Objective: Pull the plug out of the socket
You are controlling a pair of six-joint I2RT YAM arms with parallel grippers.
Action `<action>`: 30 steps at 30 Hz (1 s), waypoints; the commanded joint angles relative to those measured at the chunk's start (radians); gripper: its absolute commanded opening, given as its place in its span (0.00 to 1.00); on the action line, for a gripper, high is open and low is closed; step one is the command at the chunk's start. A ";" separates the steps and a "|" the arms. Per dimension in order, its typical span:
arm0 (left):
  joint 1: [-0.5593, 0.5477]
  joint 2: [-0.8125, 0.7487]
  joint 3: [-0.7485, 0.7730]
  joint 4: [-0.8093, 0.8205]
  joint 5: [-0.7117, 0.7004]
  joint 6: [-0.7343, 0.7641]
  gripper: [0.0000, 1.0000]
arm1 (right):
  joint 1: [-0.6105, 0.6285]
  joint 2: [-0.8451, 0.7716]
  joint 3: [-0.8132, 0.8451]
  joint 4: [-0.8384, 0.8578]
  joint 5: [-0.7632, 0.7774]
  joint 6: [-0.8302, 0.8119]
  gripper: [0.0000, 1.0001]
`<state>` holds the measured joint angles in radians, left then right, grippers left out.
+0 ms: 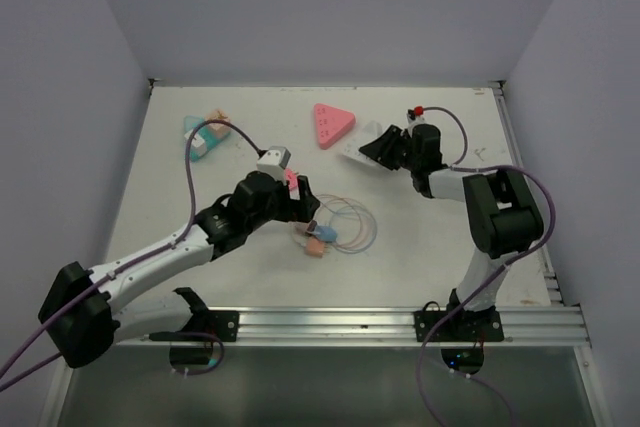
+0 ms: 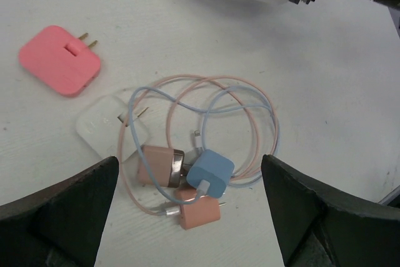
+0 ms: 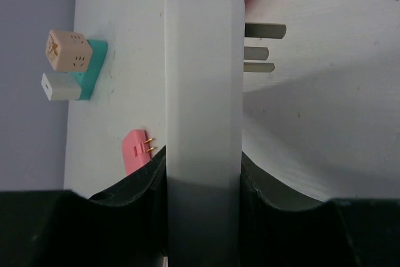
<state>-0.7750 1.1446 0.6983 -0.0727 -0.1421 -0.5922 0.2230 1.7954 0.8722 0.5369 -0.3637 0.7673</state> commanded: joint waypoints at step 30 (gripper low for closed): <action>0.183 -0.333 -0.057 -0.249 -0.062 0.038 1.00 | -0.083 0.162 0.180 -0.224 -0.037 -0.094 0.76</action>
<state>-0.5991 0.8318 0.6292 -0.3180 -0.1898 -0.5800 0.1497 2.0209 1.0100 0.5236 -0.4740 0.8158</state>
